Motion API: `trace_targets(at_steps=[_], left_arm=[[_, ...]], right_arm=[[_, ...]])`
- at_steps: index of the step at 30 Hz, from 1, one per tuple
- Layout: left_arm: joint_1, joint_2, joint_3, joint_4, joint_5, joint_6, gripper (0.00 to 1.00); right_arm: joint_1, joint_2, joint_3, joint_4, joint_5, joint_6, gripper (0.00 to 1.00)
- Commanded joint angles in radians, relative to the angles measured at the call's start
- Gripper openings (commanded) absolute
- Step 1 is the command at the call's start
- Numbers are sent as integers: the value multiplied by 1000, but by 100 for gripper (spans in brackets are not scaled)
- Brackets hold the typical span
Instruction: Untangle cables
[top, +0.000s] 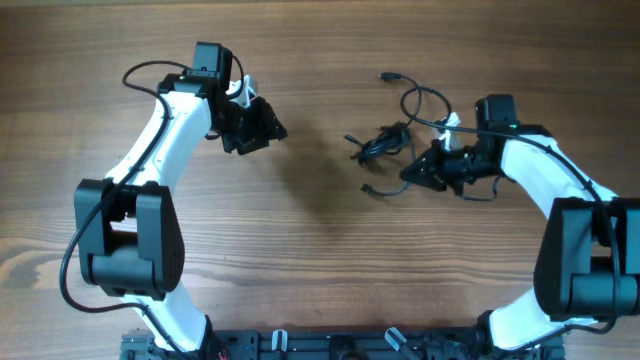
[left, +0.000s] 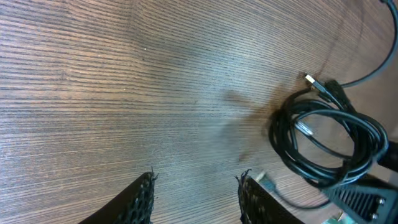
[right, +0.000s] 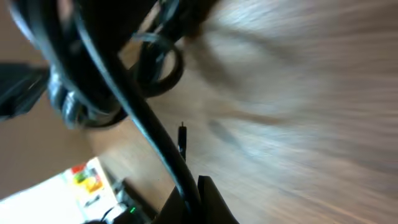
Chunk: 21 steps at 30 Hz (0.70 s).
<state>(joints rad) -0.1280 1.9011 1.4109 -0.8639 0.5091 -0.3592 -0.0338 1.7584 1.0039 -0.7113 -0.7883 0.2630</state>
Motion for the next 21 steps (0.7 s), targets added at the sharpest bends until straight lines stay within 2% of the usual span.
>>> trace_targets(at_steps=[1, 4, 9, 12, 13, 15, 16, 18, 21], left_arm=[[1, 12, -5, 10, -6, 16, 46], [1, 12, -5, 14, -6, 16, 46], [1, 12, -5, 19, -6, 16, 45], [1, 12, -5, 22, -6, 16, 45], [1, 12, -5, 21, -6, 16, 45], [1, 12, -5, 21, -6, 16, 45], [0, 12, -5, 21, -6, 16, 45], [-7, 12, -5, 26, -6, 16, 45], [-29, 12, -5, 44, -7, 16, 45]], right_arm=[[-73, -29, 40, -13, 229, 5, 12], [-102, -29, 105, -71, 473, 51, 14], [-102, -29, 323, -240, 821, 80, 16], [-102, -30, 409, -272, 932, 78, 17], [-102, -30, 410, -263, 938, 78, 20], [-102, -30, 410, -262, 938, 71, 36], [-102, -30, 410, -262, 937, 43, 58], [-102, -30, 410, -251, 845, -3, 75], [-96, -30, 409, -195, 486, -89, 75]])
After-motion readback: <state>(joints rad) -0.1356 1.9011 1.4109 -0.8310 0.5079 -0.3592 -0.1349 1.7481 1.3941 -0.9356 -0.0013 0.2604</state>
